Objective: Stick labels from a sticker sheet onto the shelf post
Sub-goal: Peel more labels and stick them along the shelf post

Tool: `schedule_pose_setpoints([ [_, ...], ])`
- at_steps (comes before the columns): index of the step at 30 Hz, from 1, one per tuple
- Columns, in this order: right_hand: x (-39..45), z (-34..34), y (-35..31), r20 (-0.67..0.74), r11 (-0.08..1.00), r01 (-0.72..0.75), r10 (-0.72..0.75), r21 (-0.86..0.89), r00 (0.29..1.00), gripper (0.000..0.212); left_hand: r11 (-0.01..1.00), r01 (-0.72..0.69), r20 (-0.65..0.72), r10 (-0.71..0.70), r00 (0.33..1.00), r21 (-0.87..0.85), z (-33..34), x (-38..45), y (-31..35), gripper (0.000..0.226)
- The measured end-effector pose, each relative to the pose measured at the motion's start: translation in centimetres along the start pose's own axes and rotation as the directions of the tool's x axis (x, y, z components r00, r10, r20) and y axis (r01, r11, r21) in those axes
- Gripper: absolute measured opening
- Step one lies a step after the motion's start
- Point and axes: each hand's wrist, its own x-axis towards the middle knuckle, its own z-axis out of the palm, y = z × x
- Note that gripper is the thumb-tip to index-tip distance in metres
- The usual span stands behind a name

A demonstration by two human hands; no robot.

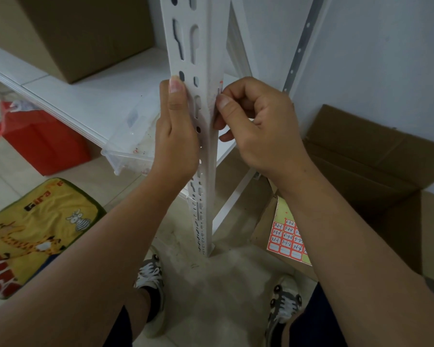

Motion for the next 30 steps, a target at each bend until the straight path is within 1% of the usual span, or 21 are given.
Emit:
schedule_pose_setpoints([
  [5, -0.09, 0.08, -0.14, -0.018, 1.000, -0.012, 0.012, -0.003, 1.000, 0.016, 1.000, 0.005, -0.012, -0.005, 1.000, 0.005, -0.02, -0.12, 0.07, 0.063],
  [10, -0.21, 0.19, -0.32, -0.035, 0.999, -0.026, 0.026, -0.025, 0.999, 0.018, 1.000, 0.008, 0.006, -0.008, 1.000, -0.004, -0.04, -0.12, 0.05, 0.065],
  [13, -0.19, 0.32, -0.24, -0.050, 0.999, -0.031, 0.029, -0.025, 0.998, 0.018, 1.000, 0.009, 0.015, -0.009, 1.000, -0.001, -0.09, -0.16, -0.01, 0.061],
  [15, -0.24, 0.32, -0.15, -0.047, 0.999, -0.048, 0.049, 0.007, 0.998, 0.017, 1.000, 0.017, 0.021, -0.018, 1.000, 0.011, -0.21, -0.10, 0.02, 0.066],
  [17, -0.38, 0.13, -0.05, -0.019, 0.992, -0.091, 0.093, 0.085, 0.995, 0.015, 0.999, 0.028, 0.037, -0.029, 0.999, 0.023, -0.34, -0.03, 0.01, 0.072],
  [22, -0.57, -0.31, -0.04, 0.037, 0.963, -0.164, 0.160, 0.212, 0.986, 0.012, 0.998, 0.048, 0.040, -0.049, 0.998, 0.045, -0.32, -0.18, 0.14, 0.069],
  [30, -0.09, 0.09, -0.23, 0.011, 0.953, -0.186, 0.189, 0.239, 0.982, 0.017, 0.999, 0.049, 0.045, -0.050, 0.998, 0.017, -0.31, 0.08, 0.04, 0.071],
])
